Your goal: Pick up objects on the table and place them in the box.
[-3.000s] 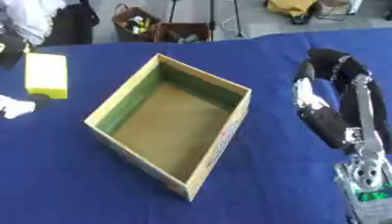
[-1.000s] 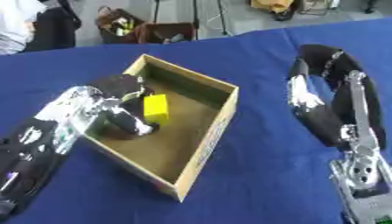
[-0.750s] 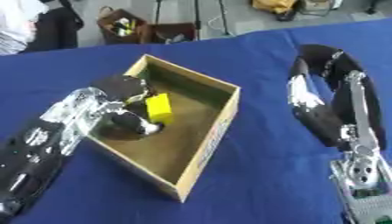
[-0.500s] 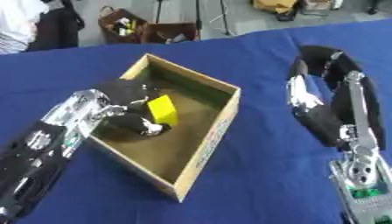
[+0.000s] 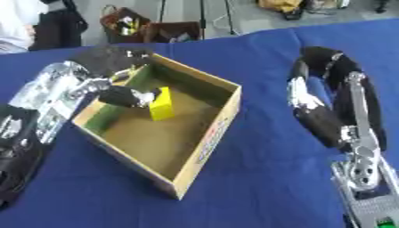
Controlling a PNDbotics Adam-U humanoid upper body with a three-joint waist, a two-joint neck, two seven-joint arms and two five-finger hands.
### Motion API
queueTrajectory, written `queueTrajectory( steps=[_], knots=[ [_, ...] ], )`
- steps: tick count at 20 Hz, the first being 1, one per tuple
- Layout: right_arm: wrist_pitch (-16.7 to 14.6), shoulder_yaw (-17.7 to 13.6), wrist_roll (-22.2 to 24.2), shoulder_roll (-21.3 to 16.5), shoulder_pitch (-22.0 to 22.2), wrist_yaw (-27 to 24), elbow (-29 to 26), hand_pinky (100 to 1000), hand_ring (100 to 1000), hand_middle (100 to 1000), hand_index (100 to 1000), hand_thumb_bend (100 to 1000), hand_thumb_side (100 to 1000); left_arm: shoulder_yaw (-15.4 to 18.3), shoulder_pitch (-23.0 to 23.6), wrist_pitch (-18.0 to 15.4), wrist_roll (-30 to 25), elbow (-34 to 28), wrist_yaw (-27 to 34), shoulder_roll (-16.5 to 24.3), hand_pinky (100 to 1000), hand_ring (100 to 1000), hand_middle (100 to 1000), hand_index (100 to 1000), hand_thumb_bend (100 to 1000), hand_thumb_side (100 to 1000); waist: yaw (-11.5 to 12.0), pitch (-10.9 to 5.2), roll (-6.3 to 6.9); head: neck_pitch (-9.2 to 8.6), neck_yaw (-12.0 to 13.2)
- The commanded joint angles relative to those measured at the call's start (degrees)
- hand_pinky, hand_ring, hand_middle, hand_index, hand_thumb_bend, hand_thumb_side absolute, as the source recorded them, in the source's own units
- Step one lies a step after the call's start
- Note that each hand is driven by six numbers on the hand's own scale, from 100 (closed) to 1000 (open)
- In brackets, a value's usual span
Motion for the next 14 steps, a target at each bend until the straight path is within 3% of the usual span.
queueTrajectory(
  steps=[1,4,6,7,8,11,12,14],
  knots=[
    [0.15,-0.1,-0.07,-0.62,-0.31,-0.07,-0.86,745,678,614,746,100,422,2.53,-0.57,2.07,-2.75,-7.53,3.14,3.32,855,938,972,1000,349,1000,0.21,-1.49,-0.39,0.23,-0.3],
    [0.11,-0.2,-0.17,-0.62,-0.28,-0.04,-0.86,745,678,614,746,100,421,4.0,0.46,3.91,-4.21,-13.44,6.09,4.63,830,923,944,1000,306,1000,0.43,-1.44,-0.61,0.26,-0.54],
    [0.09,-0.3,-0.28,-0.61,-0.28,-0.03,-0.86,744,679,614,746,100,421,5.34,1.49,5.29,-3.18,-18.19,8.29,5.29,779,890,894,1000,219,1000,0.66,-1.37,-0.84,0.3,-0.7],
    [0.06,-0.36,-0.34,-0.59,-0.3,-0.01,-0.86,744,679,614,746,100,422,6.15,2.16,6.5,-1.97,-20.77,9.78,5.57,737,863,861,998,122,1000,0.79,-1.33,-0.96,0.32,-0.76],
    [0.03,-0.43,-0.41,-0.58,-0.32,0.0,-0.86,744,679,614,746,100,422,7.01,2.92,8.05,-0.29,-23.4,11.52,5.8,701,841,836,980,100,1000,0.92,-1.3,-1.07,0.33,-0.84],
    [-0.04,-0.51,-0.54,-0.61,-0.36,0.01,-0.86,744,679,614,746,100,422,7.62,4.48,11.86,2.59,-28.06,15.45,6.59,701,841,836,980,100,1000,1.02,-1.25,-1.15,0.33,-0.89],
    [-0.1,-0.67,-0.7,-0.56,-0.43,0.01,-0.86,743,679,614,746,100,422,9.21,5.44,13.56,4.47,-30.76,17.67,6.21,566,742,733,920,100,983,1.36,-1.19,-1.45,0.36,-1.07],
    [-0.33,-1.08,-1.19,-0.6,-0.64,0.03,-0.86,742,678,614,746,100,422,12.17,9.77,18.0,15.34,-37.43,27.8,6.38,518,708,695,898,100,982,1.95,-1.05,-1.9,0.43,-1.33]
  ],
)
